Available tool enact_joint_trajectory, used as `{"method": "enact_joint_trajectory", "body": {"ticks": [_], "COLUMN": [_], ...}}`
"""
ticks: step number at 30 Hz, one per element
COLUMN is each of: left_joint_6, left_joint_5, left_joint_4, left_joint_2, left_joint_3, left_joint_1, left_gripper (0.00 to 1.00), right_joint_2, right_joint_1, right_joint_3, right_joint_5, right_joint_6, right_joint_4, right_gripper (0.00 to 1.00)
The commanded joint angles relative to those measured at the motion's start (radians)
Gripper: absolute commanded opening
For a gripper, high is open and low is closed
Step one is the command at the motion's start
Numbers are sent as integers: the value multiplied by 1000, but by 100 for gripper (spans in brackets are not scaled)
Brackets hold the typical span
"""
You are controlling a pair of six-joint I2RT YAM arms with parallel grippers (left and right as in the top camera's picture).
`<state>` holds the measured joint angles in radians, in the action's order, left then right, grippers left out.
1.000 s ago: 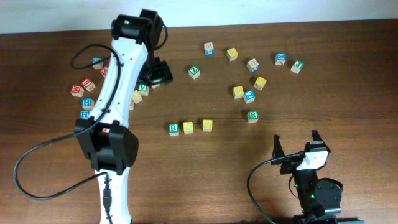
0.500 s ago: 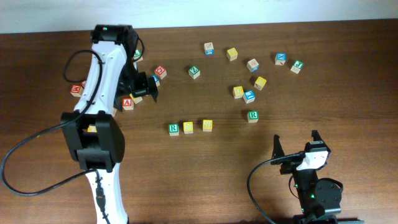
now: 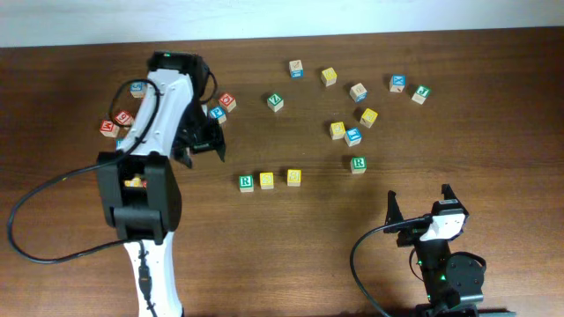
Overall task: Spell out RSS
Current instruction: 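Lift the left gripper away from the R S S row, then raise the right arm and move its gripper toward the block row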
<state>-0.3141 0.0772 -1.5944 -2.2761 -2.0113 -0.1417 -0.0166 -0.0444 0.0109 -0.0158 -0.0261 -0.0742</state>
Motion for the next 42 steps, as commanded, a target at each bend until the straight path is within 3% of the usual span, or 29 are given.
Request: {"method": "enact_joint_trajectory", "body": {"ticks": [1,2,3,4,6,9,11,14,16,17,20,29,33,39,42], "left_joint_6": [6,6,6,11,36,41,64,81,80,79,72,16,16,16,-16], "left_joint_5": [6,6,6,6,19,94,114,96,74,66,57,-35,-101,-123,-124], "left_joint_4": [56,68,82,83,72,53,72,80,71,58,-34,-6,-12,-10,64], "left_joint_2": [-2,-2,-2,-2,1,37,147,301,396,415,427,493,612,621,621], "left_joint_3": [85,100,121,124,113,45,7,8,8,8,27,69,69,119,196], "left_joint_1": [-37,-42,-48,-48,-48,-45,-45,-45,-53,-60,-99,-197,-196,-196,-196], "left_gripper": [58,53,41,37,37,31,32,31,7,0,0,0,0,0,0], "right_joint_2": [4,4,4,4,4,4,4,4,4,4,4,-48,-304,-698,-877], "right_joint_1": [6,6,6,6,6,6,6,6,6,6,6,6,6,6,6], "right_joint_3": [-5,-5,-5,-5,-5,-5,-5,-5,-5,-5,30,312,537,911,1090], "right_joint_5": [9,9,9,9,6,-283,-482,-562,-578,-615,-711,-705,-711,-705,-616], "right_joint_6": [-8,-8,-8,-8,-9,-189,-291,-310,-402,-429,-439,-315,-206,-57,-60], "right_joint_4": [-5,-5,-5,-5,5,52,116,127,172,232,308,78,-96,-489,-716], "right_gripper": [98,98,98,98,98,98,98,98,98,98,98,98,98,98,98]}}
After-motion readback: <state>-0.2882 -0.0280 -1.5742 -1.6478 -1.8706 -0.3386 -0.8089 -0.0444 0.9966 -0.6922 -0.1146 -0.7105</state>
